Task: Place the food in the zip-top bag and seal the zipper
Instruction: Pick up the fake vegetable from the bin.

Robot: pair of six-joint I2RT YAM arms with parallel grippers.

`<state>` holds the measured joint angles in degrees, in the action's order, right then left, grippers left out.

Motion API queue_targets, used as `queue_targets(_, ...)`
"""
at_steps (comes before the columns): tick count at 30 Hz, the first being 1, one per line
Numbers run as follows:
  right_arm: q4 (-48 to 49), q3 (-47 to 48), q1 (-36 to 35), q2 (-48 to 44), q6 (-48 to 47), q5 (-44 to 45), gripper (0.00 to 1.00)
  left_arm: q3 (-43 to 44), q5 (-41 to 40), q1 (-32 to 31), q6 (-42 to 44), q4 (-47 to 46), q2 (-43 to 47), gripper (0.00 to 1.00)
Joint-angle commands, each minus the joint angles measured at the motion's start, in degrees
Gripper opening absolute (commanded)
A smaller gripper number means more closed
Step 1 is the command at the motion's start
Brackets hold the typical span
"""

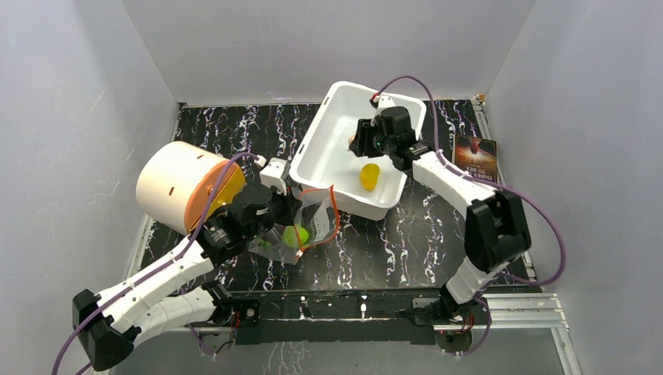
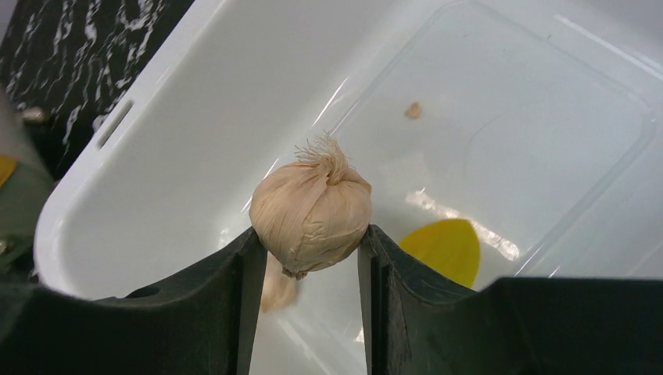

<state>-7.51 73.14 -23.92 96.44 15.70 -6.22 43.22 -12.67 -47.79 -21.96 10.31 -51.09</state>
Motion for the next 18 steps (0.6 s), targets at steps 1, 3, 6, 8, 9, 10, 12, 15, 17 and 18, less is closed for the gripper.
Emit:
queue_targets(1,-4.94,-3.06,-1.06,-9.42,1.26,-8.98,0.37,1.84,0.56,-0.02,-0.34,-1.52,0.16,0.00)
queue_targets(3,-8.71,-3.46,-1.17,-12.96,0.41,-9.48,0.37,2.04,0.57,0.00,-0.13,-1.47,0.21,0.00)
queue_targets(6,-13.84,-3.53,-1.32,-17.04,-0.27,-12.95,0.38,2.52,0.86,0.00,-0.03,-1.77,0.03,0.00)
queue_targets(8,-15.28,-4.32,-1.51,-19.74,0.69,-16.25,0.38,2.78,1.09,-0.02,-0.15,-2.07,-0.29,0.00)
queue_targets(9,-15.40,-4.93,-1.70,-21.05,1.52,-17.71,0.38,2.80,1.21,-0.02,-0.25,-2.31,-0.46,0.00)
queue_targets(10,-15.45,-5.70,-1.88,-22.30,2.52,-19.21,0.38,2.76,1.38,-0.02,-0.40,-2.68,-0.64,0.00)
queue_targets(12,-15.28,-6.91,-2.53,-24.30,4.40,-22.66,0.38,2.77,1.90,-0.02,-0.73,-3.35,-0.96,0.00)
queue_targets(15,-15.44,-7.86,-4.54,-26.41,6.00,-25.63,0.38,2.98,2.55,-0.02,-1.15,-4.06,-1.37,0.00)
queue_targets(17,-15.60,-8.50,-6.45,-27.30,6.43,-26.06,0.38,3.01,3.00,-0.02,-1.45,-4.38,-1.47,0.00)
queue_targets(18,-15.64,-8.92,-7.59,-27.60,6.86,-25.83,0.38,3.09,3.28,-0.02,-1.63,-4.48,-1.54,0.00)
